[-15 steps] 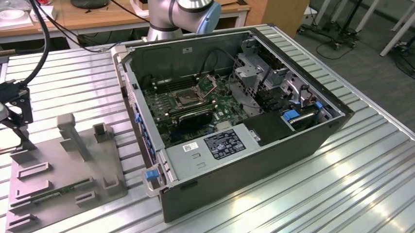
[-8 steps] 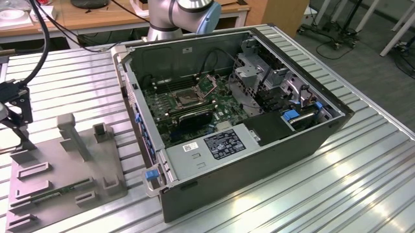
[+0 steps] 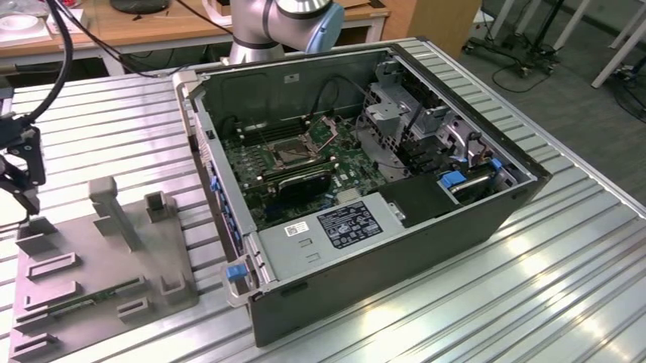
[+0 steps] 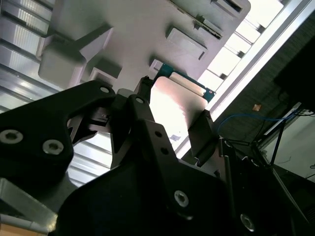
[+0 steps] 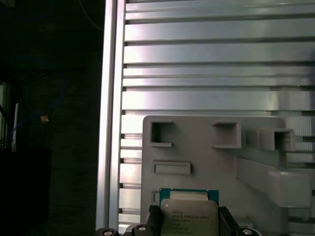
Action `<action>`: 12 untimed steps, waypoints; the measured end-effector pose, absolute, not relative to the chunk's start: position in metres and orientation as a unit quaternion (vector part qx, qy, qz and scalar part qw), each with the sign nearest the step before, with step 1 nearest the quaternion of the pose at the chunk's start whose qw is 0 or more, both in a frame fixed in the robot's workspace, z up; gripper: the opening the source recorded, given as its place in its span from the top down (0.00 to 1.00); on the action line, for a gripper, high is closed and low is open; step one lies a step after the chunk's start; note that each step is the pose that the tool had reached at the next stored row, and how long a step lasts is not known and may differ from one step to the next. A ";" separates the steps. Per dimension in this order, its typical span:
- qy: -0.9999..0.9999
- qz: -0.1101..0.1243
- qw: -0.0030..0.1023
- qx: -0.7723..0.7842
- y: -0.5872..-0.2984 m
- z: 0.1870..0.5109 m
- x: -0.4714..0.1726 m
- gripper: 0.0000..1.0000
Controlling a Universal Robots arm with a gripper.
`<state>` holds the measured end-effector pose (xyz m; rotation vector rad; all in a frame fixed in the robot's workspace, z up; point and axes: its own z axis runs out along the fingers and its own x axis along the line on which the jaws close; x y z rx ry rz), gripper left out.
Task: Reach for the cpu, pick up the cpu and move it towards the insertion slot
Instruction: 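Pick up the cpu and move it towards the insertion slot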
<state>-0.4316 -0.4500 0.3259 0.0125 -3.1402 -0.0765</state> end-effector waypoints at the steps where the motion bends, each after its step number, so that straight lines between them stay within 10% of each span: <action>1: -1.000 -0.024 0.000 0.004 -0.450 0.328 -0.432 0.45; 12: -1.000 -0.025 0.000 0.004 -0.450 0.347 -0.432 0.45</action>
